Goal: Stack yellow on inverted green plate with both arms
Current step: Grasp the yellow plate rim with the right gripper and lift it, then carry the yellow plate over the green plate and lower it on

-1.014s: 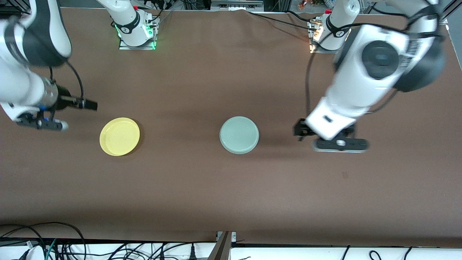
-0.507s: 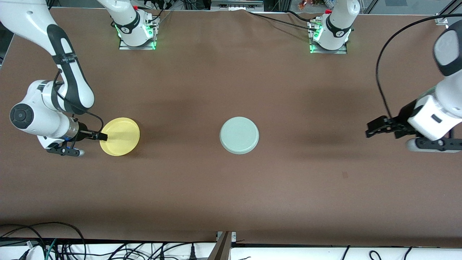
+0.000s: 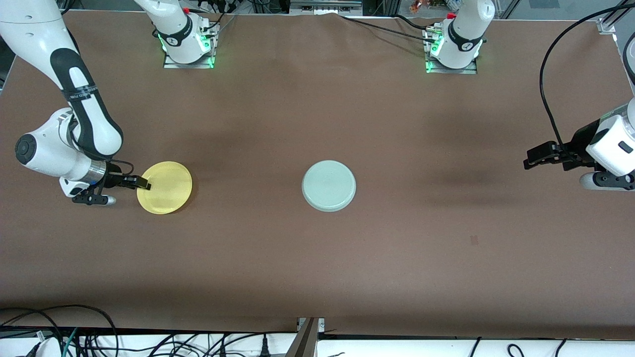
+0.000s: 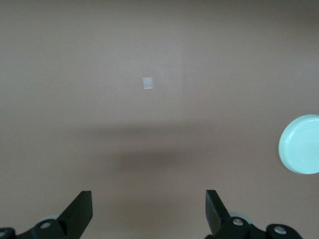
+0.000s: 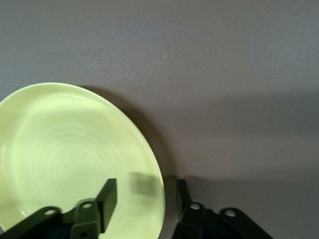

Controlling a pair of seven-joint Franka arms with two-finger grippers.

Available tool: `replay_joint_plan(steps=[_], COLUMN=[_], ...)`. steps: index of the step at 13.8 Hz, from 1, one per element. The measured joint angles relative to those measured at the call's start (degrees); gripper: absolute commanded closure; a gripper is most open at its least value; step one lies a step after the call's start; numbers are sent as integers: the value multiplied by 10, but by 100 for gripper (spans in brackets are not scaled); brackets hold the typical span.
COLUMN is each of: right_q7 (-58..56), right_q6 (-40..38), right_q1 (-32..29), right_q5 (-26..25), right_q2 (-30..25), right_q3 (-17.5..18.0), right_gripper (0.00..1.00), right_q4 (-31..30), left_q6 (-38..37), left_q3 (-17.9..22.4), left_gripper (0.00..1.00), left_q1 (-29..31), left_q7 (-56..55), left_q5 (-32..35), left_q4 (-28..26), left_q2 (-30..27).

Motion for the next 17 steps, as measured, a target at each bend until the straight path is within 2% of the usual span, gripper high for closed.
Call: replay_joint_plan(steps=[2, 6, 9, 12, 15, 17], right_q7=[-9, -21, 3, 97, 235, 334], right_q6=[5, -3, -92, -184, -197, -187], right_q1=[-4, -5, -4, -3, 8, 53], right_q5=[3, 4, 8, 8, 8, 8], right_q2=[9, 8, 3, -6, -9, -10], right_q3=[-1, 5, 20, 67, 145, 166], right_gripper=[100, 100, 100, 100, 100, 100], right_q4=[1, 14, 64, 129, 167, 179], left_q6=[0, -2, -9, -9, -9, -9], left_q3=[-1, -1, -1, 0, 0, 1], left_gripper=[0, 0, 0, 0, 0, 0], left_q1=[-6, -8, -8, -7, -5, -4], left_q7=[1, 1, 1, 1, 1, 1], left_q5=[31, 26, 25, 25, 25, 25], left_q4=[0, -4, -4, -4, -3, -2], left_q2=[-4, -5, -3, -1, 0, 1])
